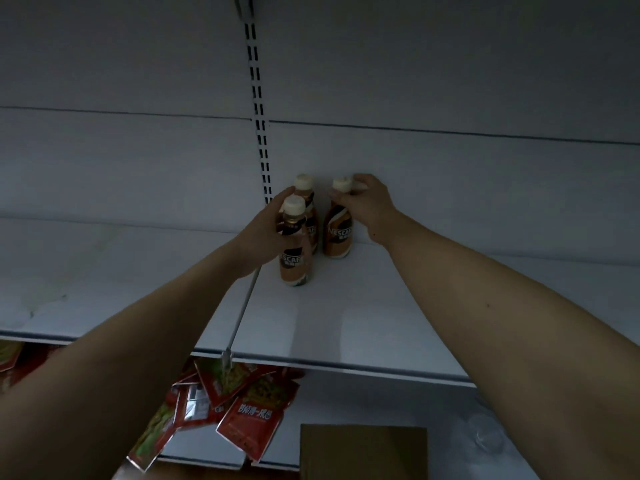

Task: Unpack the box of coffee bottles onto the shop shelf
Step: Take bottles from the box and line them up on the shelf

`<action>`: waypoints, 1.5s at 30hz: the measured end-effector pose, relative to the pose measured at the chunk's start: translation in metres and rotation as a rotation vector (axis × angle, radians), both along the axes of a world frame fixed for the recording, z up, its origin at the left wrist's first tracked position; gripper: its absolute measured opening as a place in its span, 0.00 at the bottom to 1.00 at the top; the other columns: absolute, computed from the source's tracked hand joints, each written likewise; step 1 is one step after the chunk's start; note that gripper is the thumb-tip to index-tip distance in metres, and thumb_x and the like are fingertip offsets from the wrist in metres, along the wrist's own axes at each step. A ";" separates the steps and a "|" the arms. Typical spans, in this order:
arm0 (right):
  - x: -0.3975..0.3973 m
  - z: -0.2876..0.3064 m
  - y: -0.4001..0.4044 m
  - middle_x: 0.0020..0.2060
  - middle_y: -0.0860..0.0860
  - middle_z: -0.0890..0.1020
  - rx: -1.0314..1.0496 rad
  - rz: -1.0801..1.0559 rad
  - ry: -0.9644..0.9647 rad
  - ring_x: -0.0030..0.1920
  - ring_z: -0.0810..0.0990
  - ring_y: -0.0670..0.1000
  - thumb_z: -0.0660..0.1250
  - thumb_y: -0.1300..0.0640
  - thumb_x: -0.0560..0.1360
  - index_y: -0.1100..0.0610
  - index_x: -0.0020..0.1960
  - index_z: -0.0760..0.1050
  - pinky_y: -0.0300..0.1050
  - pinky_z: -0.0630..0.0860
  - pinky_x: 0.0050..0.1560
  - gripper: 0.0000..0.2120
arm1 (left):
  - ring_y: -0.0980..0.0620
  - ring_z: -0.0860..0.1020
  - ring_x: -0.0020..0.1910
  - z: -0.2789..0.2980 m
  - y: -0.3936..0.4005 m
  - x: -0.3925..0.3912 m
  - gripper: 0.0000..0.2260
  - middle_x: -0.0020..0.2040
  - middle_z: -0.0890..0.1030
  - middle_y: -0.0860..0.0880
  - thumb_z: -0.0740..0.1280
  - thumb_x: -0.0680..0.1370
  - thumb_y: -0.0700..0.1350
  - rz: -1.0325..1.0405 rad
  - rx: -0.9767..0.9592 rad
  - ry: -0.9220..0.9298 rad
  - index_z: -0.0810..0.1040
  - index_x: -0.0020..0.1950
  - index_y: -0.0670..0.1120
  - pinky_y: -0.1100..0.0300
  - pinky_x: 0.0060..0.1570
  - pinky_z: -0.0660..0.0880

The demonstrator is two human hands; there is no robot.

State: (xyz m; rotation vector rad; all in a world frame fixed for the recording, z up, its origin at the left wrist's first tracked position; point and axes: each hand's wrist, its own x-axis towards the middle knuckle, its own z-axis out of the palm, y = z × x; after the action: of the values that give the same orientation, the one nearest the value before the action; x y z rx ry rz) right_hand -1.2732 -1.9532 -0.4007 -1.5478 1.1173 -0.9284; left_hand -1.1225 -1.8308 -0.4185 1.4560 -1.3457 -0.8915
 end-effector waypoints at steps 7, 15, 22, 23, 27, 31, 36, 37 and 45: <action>-0.040 0.028 0.044 0.66 0.58 0.74 -0.006 -0.065 0.154 0.65 0.75 0.57 0.73 0.49 0.72 0.61 0.69 0.67 0.51 0.74 0.66 0.32 | 0.45 0.66 0.71 0.021 0.030 -0.019 0.41 0.73 0.66 0.44 0.74 0.72 0.45 0.279 0.107 -0.158 0.54 0.78 0.52 0.50 0.67 0.69; -0.084 0.056 0.128 0.43 0.51 0.79 -0.249 -0.052 0.238 0.44 0.78 0.52 0.65 0.50 0.77 0.57 0.50 0.77 0.46 0.75 0.47 0.10 | 0.42 0.75 0.58 0.050 0.089 -0.075 0.19 0.59 0.78 0.43 0.65 0.75 0.53 0.387 -0.029 -0.542 0.75 0.65 0.50 0.55 0.54 0.73; -0.114 0.034 0.182 0.27 0.48 0.72 -0.371 -0.035 0.397 0.32 0.74 0.53 0.61 0.48 0.78 0.53 0.32 0.68 0.45 0.67 0.34 0.18 | 0.44 0.75 0.60 0.038 0.114 -0.122 0.18 0.60 0.78 0.48 0.63 0.75 0.55 0.281 -0.001 -0.632 0.76 0.62 0.51 0.51 0.56 0.75; -0.118 0.031 0.184 0.27 0.49 0.72 -0.370 -0.034 0.418 0.32 0.73 0.53 0.61 0.48 0.78 0.54 0.32 0.67 0.45 0.67 0.34 0.19 | 0.45 0.75 0.59 0.034 0.116 -0.128 0.18 0.61 0.78 0.47 0.63 0.76 0.54 0.276 0.024 -0.629 0.76 0.63 0.50 0.51 0.56 0.75; -0.134 0.014 0.191 0.29 0.54 0.76 -0.293 0.006 0.478 0.34 0.76 0.57 0.61 0.48 0.77 0.56 0.31 0.68 0.47 0.73 0.37 0.19 | 0.47 0.78 0.54 0.009 0.125 -0.145 0.16 0.59 0.79 0.48 0.62 0.77 0.55 0.227 0.136 -0.580 0.75 0.62 0.52 0.50 0.53 0.77; -0.151 -0.012 0.204 0.35 0.58 0.81 -0.229 0.054 0.547 0.39 0.80 0.60 0.60 0.46 0.77 0.61 0.37 0.74 0.54 0.79 0.44 0.20 | 0.48 0.78 0.49 -0.018 0.139 -0.158 0.15 0.54 0.81 0.49 0.63 0.77 0.54 0.230 0.173 -0.580 0.76 0.61 0.51 0.53 0.49 0.77; -0.173 -0.062 0.225 0.33 0.55 0.81 -0.203 0.081 0.565 0.35 0.79 0.56 0.60 0.46 0.78 0.60 0.38 0.77 0.50 0.77 0.38 0.20 | 0.48 0.81 0.42 -0.062 0.160 -0.173 0.13 0.48 0.83 0.50 0.62 0.76 0.52 0.199 0.240 -0.574 0.78 0.57 0.50 0.52 0.43 0.80; -0.176 -0.073 0.228 0.32 0.55 0.80 -0.182 0.086 0.564 0.35 0.79 0.56 0.59 0.46 0.79 0.60 0.38 0.77 0.49 0.77 0.38 0.20 | 0.48 0.81 0.43 -0.073 0.164 -0.175 0.13 0.48 0.83 0.49 0.62 0.76 0.52 0.189 0.257 -0.575 0.78 0.57 0.50 0.51 0.44 0.80; -0.200 -0.172 0.255 0.30 0.49 0.74 0.058 0.077 0.586 0.39 0.77 0.56 0.60 0.49 0.79 0.56 0.40 0.73 0.47 0.72 0.40 0.14 | 0.49 0.80 0.49 -0.176 0.187 -0.211 0.09 0.49 0.83 0.48 0.66 0.76 0.45 0.095 0.427 -0.425 0.80 0.55 0.48 0.58 0.46 0.74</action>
State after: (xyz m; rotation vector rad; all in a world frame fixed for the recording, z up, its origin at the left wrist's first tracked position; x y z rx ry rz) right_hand -1.4732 -1.6979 -0.5732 -1.8566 1.4576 -0.3842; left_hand -1.3337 -1.6436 -0.5949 2.1138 -1.4260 -0.8717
